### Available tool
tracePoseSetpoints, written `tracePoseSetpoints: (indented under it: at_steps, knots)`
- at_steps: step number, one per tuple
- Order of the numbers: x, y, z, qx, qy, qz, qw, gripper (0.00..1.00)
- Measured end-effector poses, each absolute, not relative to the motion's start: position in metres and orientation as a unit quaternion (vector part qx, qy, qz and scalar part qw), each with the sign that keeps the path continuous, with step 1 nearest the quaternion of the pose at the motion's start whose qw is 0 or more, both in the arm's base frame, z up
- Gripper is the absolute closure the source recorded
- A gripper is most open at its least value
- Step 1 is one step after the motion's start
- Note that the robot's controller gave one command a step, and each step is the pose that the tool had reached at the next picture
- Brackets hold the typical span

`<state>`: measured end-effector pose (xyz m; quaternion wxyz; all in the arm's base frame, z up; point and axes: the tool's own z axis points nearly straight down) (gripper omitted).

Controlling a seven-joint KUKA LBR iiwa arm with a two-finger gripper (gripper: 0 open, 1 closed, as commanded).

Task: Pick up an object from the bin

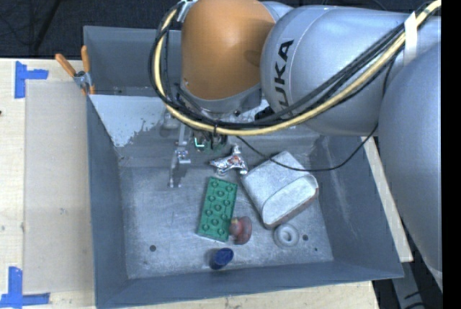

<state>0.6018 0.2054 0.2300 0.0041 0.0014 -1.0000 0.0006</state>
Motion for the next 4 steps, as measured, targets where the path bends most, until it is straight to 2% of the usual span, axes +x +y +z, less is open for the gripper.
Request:
tracePoseSetpoints:
  at_steps: [1,2,3,4]
  knots:
    - [0.548,0.139,0.138,0.113,-0.994,0.001,0.004,0.0]
    - [0.578,0.046,0.076,0.155,-0.988,-0.002,-0.005,0.0]
    - [0.578,0.049,0.079,0.156,-0.988,-0.001,-0.005,1.0]
    - [0.59,0.039,0.205,0.153,-0.988,0.0,-0.005,1.0]
